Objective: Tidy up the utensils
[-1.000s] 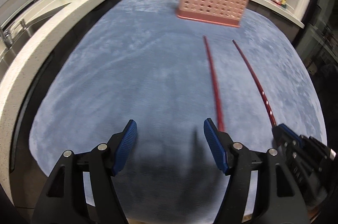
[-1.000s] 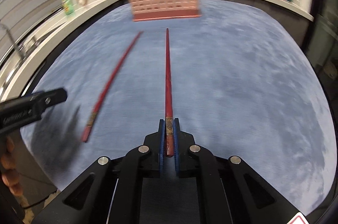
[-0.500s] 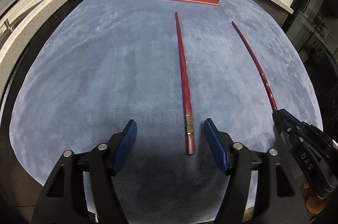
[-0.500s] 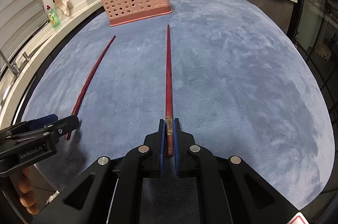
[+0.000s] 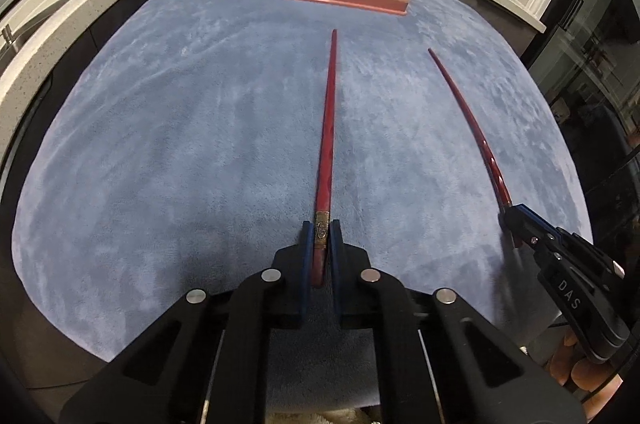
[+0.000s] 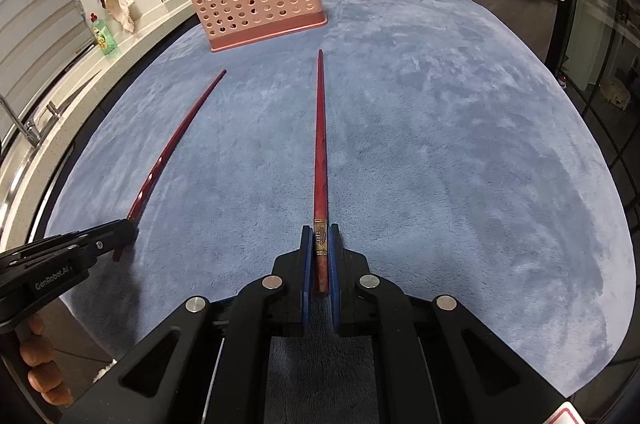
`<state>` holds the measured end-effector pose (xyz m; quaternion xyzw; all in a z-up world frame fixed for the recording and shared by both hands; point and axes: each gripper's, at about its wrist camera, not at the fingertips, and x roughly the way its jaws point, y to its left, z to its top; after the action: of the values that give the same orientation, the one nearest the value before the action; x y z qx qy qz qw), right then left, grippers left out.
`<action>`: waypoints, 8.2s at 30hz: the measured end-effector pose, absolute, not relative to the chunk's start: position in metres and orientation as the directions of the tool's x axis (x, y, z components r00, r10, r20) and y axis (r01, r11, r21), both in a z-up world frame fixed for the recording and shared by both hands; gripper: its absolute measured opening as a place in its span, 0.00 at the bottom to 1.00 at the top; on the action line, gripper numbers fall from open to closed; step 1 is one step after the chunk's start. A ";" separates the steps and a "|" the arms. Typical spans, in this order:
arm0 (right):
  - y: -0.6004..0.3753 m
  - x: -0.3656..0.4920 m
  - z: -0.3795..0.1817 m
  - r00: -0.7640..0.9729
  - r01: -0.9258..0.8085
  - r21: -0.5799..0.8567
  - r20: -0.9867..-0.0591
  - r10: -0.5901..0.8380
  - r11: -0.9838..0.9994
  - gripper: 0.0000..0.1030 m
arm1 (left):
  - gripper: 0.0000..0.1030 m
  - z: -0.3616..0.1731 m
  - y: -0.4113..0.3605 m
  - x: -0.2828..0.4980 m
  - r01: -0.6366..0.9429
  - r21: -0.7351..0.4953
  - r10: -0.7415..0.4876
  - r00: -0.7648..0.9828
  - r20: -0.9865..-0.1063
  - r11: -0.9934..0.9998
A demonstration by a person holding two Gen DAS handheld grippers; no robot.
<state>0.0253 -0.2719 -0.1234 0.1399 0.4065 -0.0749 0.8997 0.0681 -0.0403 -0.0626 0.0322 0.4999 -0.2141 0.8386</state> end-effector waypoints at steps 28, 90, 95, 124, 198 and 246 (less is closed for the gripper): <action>-0.335 0.073 0.068 0.908 0.182 0.263 -0.416 -0.059 0.947 0.06 | 0.07 0.119 -0.031 0.147 0.377 -0.154 -0.387 0.690 -0.612 0.913; -0.337 0.271 0.133 0.945 0.114 0.252 -0.325 -0.027 0.961 0.24 | 0.37 0.192 -0.104 0.306 0.376 -0.140 -0.395 0.786 -0.475 0.916; -0.326 0.252 0.130 0.943 0.114 0.205 -0.331 -0.041 0.972 0.37 | 0.52 0.192 -0.102 0.289 0.371 -0.119 -0.382 0.798 -0.466 0.921; -0.297 0.151 0.076 0.885 0.196 0.084 -0.444 -0.139 0.977 0.59 | 0.82 0.135 -0.083 0.201 0.301 0.028 -0.238 0.805 -0.543 0.953; -0.301 0.148 0.001 0.778 0.248 0.061 -0.607 -0.162 0.967 0.93 | 0.93 0.046 -0.076 0.194 0.222 0.087 -0.091 0.685 -0.723 0.971; -0.302 0.161 -0.007 0.767 0.258 0.061 -0.620 -0.166 0.964 0.93 | 0.93 0.041 -0.081 0.203 0.191 0.102 -0.060 0.689 -0.722 0.976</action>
<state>0.1609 -0.3018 -0.0069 0.0716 0.3222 -0.1132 0.9371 0.2029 -0.0807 0.0408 0.0845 0.3881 -0.0684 0.9152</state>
